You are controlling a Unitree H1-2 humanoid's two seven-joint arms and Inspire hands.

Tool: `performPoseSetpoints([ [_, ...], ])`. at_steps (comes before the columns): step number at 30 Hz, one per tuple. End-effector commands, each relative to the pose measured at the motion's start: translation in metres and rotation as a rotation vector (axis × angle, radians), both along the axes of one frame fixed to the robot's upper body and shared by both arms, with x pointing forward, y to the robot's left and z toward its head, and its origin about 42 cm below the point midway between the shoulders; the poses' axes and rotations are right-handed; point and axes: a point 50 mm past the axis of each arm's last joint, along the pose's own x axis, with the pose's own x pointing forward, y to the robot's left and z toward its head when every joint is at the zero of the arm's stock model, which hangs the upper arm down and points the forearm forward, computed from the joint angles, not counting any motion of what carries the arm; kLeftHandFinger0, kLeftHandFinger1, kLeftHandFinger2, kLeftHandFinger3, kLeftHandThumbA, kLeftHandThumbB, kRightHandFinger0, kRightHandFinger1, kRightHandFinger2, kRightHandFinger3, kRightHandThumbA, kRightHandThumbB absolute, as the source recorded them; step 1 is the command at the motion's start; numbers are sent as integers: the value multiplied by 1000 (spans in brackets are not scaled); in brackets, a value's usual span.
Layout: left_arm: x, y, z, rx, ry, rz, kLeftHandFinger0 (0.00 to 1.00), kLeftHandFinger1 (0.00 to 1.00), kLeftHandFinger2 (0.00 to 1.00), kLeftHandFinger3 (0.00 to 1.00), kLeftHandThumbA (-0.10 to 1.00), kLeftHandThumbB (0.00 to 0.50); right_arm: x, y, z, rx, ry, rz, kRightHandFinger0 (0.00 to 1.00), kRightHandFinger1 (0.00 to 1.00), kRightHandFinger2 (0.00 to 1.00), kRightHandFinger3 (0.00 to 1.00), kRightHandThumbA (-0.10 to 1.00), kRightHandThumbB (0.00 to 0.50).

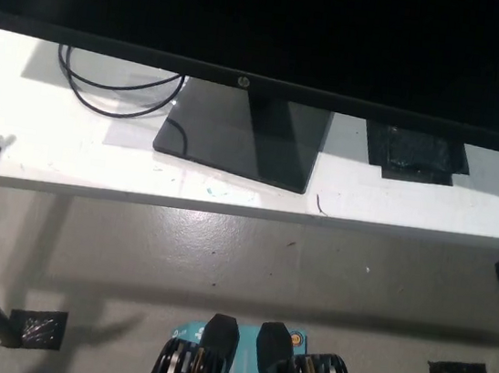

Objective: The monitor is placed at the center of the table and the robot uses both its hand to grab the left and right sides of the monitor to tilt the angle of the monitor downwards

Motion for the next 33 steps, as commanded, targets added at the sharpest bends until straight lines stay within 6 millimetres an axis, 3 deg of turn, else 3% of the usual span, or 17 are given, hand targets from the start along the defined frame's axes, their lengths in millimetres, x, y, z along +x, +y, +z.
performPoseSetpoints([
  [1, -91, -71, 61, -417, -325, -249, 1000, 1000, 1000, 1000, 1000, 381, -84, 91, 48, 327, -583, 280, 1000, 1000, 1000, 1000, 925, 500],
  [2, -102, -81, 58, -428, -350, -259, 1000, 1000, 1000, 1000, 1000, 384, -90, 110, 41, 344, -590, 306, 1000, 1000, 1000, 1000, 927, 500],
  [3, -104, -83, 58, -430, -352, -258, 1000, 1000, 1000, 1000, 1000, 384, -91, 112, 41, 346, -591, 307, 1000, 1000, 1000, 1000, 927, 500],
  [4, -119, -102, 47, -446, -356, -290, 1000, 1000, 1000, 1000, 1000, 391, -98, 139, 25, 352, -565, 362, 1000, 1000, 1000, 1000, 976, 500],
  [5, -122, -104, 46, -449, -355, -292, 1000, 1000, 1000, 1000, 1000, 391, -99, 142, 23, 354, -562, 367, 1000, 1000, 1000, 1000, 980, 500],
  [7, -135, -138, 26, -482, -340, -411, 1000, 1000, 1000, 1000, 1000, 366, -94, 190, -17, 467, -472, 505, 1000, 1000, 1000, 1000, 965, 500],
  [9, -136, -141, 24, -490, -339, -417, 1000, 1000, 1000, 1000, 1000, 365, -94, 194, -20, 473, -464, 507, 1000, 1000, 1000, 1000, 967, 500],
  [10, -131, -155, 7, -548, -309, -442, 1000, 1000, 1000, 1000, 1000, 310, -87, 215, -42, 493, -404, 490, 1000, 1000, 1000, 1000, 1000, 463],
  [12, -128, -170, -9, -595, -274, -447, 1000, 1000, 1000, 1000, 1000, 307, -79, 233, -62, 506, -342, 465, 1000, 1000, 1000, 1000, 1000, 439],
  [15, -128, -170, -9, -597, -275, -447, 1000, 1000, 1000, 1000, 1000, 306, -80, 234, -62, 508, -342, 463, 1000, 1000, 1000, 1000, 1000, 440],
  [16, -112, -191, -33, -613, -224, -416, 1000, 1000, 1000, 1000, 1000, 289, -61, 255, -99, 522, -214, 408, 1000, 1000, 1000, 1000, 1000, 435],
  [19, -103, -198, -41, -631, -199, -410, 1000, 1000, 1000, 1000, 1000, 281, -53, 260, -112, 524, -169, 386, 1000, 1000, 1000, 1000, 1000, 448],
  [23, -82, -203, -90, -627, -81, -289, 1000, 1000, 1000, 1000, 1000, 249, -29, 268, -161, 476, -27, 271, 1000, 1000, 1000, 1000, 1000, 420],
  [26, -81, -203, -92, -625, -80, -285, 1000, 1000, 1000, 1000, 1000, 247, -28, 268, -162, 467, -28, 264, 1000, 1000, 1000, 1000, 1000, 421],
  [27, -75, -199, -107, -620, -44, -234, 1000, 1000, 1000, 1000, 1000, 239, -18, 267, -178, 470, 25, 223, 1000, 1000, 1000, 1000, 1000, 450],
  [29, -72, -195, -115, -621, -18, -216, 1000, 1000, 1000, 1000, 1000, 241, -12, 266, -187, 470, 54, 192, 1000, 1000, 1000, 1000, 1000, 481],
  [33, -71, -195, -116, -617, -16, -213, 1000, 1000, 1000, 1000, 1000, 241, -10, 267, -189, 463, 55, 181, 1000, 1000, 1000, 1000, 1000, 483],
])
